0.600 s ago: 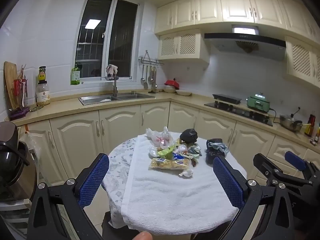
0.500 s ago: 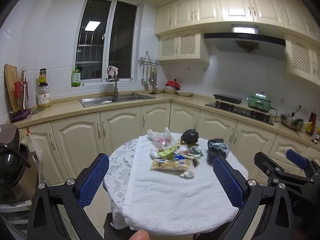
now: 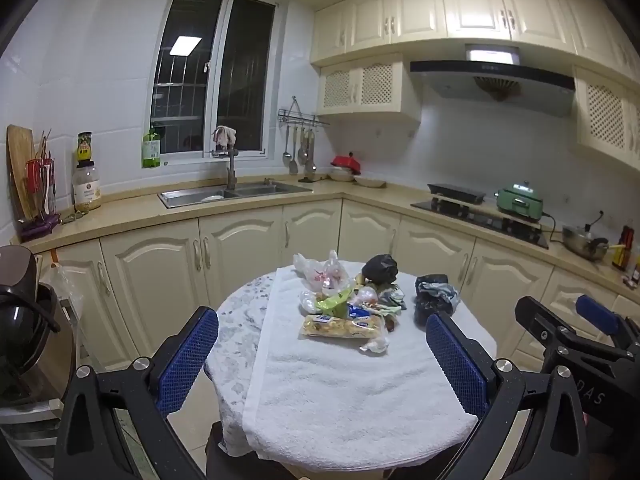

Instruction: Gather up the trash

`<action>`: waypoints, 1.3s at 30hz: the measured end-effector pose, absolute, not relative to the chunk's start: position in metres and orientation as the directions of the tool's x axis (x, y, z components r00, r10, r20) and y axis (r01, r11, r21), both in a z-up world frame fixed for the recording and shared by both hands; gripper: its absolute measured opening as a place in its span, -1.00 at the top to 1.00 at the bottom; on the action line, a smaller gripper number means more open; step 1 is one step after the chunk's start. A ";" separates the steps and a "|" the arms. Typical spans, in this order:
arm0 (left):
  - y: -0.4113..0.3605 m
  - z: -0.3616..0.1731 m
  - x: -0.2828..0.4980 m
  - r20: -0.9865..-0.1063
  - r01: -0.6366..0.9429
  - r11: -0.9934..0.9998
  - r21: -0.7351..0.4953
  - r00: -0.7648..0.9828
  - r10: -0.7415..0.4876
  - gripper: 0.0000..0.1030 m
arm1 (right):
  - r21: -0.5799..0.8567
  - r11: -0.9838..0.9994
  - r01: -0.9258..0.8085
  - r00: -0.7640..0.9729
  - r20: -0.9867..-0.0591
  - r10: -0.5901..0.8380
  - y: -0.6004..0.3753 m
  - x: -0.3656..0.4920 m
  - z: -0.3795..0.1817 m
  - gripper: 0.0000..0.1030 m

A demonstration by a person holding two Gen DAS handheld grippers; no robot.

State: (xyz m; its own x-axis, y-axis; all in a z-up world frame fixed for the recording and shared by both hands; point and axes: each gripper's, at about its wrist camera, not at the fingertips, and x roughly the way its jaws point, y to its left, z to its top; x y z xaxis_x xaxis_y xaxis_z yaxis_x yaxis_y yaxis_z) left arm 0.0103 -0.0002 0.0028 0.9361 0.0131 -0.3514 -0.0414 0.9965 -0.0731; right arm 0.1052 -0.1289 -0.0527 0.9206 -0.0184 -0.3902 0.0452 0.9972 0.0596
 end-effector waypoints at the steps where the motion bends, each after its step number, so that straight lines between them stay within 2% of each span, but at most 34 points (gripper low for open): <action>1: -0.001 0.005 0.012 -0.351 -0.043 0.997 -0.070 0.936 0.016 -0.99 | 0.057 0.997 0.045 0.921 -0.388 -0.019 -0.129 0.105 -0.054 -1.00; 11: -0.017 0.009 0.057 -0.339 -0.075 0.997 -0.005 0.938 0.069 -0.99 | 0.064 0.997 0.039 0.904 -0.427 -0.008 -0.135 0.148 -0.050 -1.00; 21: -0.023 0.020 0.132 -0.427 -0.064 0.998 -0.007 0.903 0.055 -0.99 | 0.054 0.998 0.020 0.855 -0.518 0.011 -0.139 0.199 -0.038 -1.00; 27: -0.021 0.042 0.158 -0.441 -0.069 0.998 0.004 0.895 0.064 -0.99 | 0.055 0.998 0.025 0.845 -0.535 0.009 -0.141 0.216 -0.025 -1.00; 39: 0.000 0.038 0.187 -0.443 -0.064 0.998 -0.009 0.895 0.054 -0.99 | 0.042 0.999 0.009 0.843 -0.537 0.015 -0.136 0.249 -0.017 -1.00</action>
